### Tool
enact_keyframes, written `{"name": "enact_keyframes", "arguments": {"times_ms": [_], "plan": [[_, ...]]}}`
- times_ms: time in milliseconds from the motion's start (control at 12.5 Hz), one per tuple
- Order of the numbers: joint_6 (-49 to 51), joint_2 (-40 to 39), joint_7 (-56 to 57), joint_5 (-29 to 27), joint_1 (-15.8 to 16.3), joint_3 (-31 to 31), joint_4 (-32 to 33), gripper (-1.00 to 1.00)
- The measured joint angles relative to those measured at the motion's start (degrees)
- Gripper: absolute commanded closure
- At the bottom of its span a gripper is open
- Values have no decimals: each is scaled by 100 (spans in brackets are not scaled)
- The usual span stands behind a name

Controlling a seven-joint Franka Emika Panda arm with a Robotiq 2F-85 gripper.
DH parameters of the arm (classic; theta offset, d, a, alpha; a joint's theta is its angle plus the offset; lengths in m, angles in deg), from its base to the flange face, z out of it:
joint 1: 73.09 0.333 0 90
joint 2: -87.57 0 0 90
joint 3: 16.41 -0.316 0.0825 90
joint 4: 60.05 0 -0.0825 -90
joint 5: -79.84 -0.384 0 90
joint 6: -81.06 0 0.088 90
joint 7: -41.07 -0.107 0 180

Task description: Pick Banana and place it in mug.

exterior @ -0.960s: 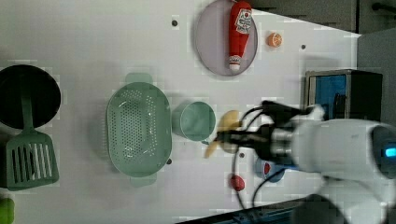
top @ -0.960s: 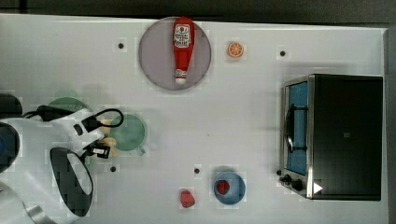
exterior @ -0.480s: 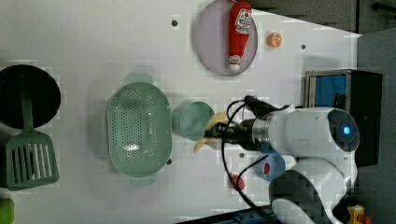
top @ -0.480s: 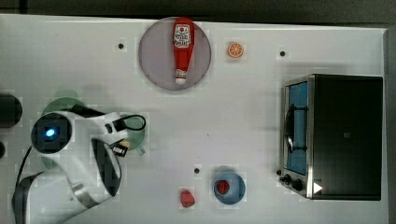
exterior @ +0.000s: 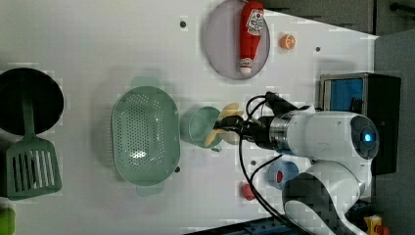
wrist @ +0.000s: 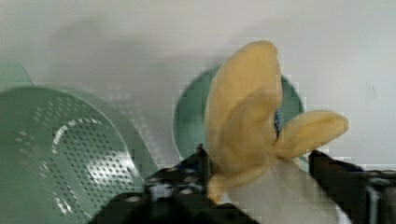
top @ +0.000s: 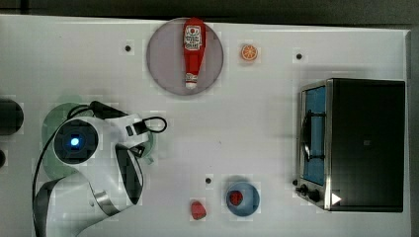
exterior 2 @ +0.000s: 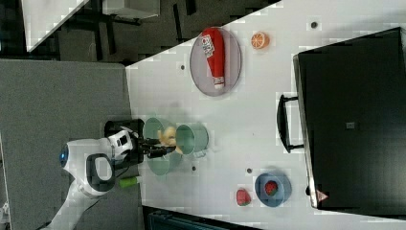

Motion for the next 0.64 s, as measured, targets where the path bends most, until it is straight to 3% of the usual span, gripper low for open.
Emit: {"name": "enact_keyframes", "arguments": {"times_ms": [240, 640], "plan": [[-104, 133, -2, 170, 96, -13, -11, -100], [1125, 667, -4, 188, 123, 586, -571, -100]]}}
